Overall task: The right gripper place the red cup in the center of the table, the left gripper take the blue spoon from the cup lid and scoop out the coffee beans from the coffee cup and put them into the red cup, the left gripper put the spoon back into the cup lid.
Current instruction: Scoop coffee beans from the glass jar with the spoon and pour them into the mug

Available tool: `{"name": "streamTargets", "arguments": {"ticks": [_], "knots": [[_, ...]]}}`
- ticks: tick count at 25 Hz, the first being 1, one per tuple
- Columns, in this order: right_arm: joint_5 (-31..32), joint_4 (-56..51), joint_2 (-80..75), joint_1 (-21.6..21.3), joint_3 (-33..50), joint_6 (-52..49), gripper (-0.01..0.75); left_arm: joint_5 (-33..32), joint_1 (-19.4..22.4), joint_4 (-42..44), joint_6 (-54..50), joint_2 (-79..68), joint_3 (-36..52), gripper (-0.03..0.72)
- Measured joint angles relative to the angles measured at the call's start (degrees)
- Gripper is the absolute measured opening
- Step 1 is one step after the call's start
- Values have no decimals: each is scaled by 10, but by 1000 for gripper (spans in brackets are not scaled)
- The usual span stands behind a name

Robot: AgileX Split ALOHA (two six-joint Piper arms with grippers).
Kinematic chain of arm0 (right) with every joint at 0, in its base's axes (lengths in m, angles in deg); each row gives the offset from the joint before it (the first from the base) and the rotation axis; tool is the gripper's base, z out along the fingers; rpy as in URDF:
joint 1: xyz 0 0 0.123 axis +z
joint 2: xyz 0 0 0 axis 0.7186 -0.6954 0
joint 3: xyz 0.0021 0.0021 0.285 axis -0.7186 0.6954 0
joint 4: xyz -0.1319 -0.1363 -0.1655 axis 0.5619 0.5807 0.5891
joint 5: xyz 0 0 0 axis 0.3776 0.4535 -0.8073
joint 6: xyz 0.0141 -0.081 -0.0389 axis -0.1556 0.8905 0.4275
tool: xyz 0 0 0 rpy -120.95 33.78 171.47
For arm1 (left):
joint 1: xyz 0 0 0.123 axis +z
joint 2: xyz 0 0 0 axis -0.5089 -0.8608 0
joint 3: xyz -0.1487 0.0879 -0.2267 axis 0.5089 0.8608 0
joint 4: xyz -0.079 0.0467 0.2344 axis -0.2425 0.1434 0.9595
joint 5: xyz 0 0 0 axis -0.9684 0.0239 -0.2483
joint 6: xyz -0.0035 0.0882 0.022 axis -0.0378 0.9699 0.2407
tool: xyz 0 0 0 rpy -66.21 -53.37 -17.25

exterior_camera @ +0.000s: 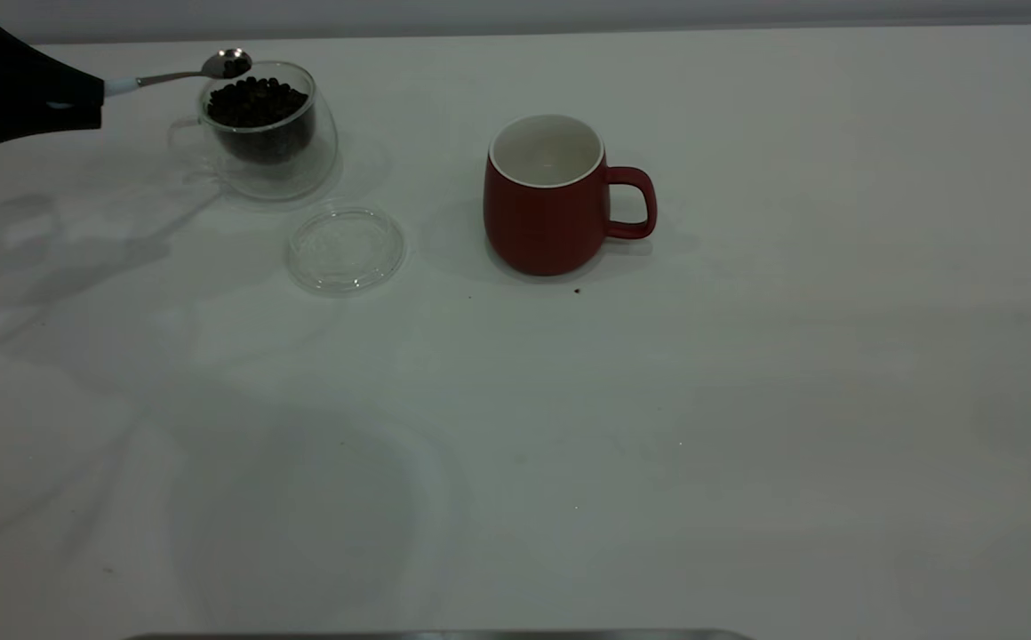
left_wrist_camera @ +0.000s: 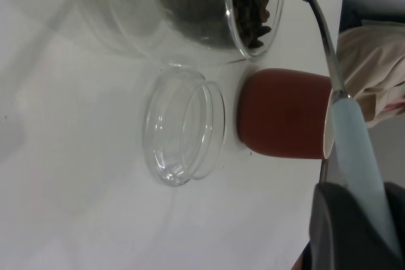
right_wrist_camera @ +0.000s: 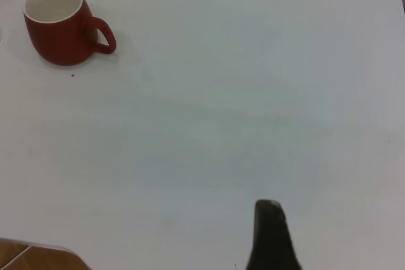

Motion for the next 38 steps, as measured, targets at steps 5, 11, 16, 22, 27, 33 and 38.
{"name": "streamTargets", "arguments": {"ticks": [5,11,16,22,27,33,38], "knots": [[0,0,0,0,0,0,550,2,0,0,0,-2,0,123],[0,0,0,0,0,0,550,1,0,0,0,-18,0,123],[0,0,0,0,0,0,550,-23,0,-5,0,-22,0,123],[0,0,0,0,0,0,550,-37,0,-25,0,-22,0,123],[0,0,0,0,0,0,550,-37,-1,-25,-1,-22,0,123],[0,0,0,0,0,0,550,-37,-19,-26,-1,-22,0,123],[0,0,0,0,0,0,550,-37,-56,-26,-2,-22,0,123]]}}
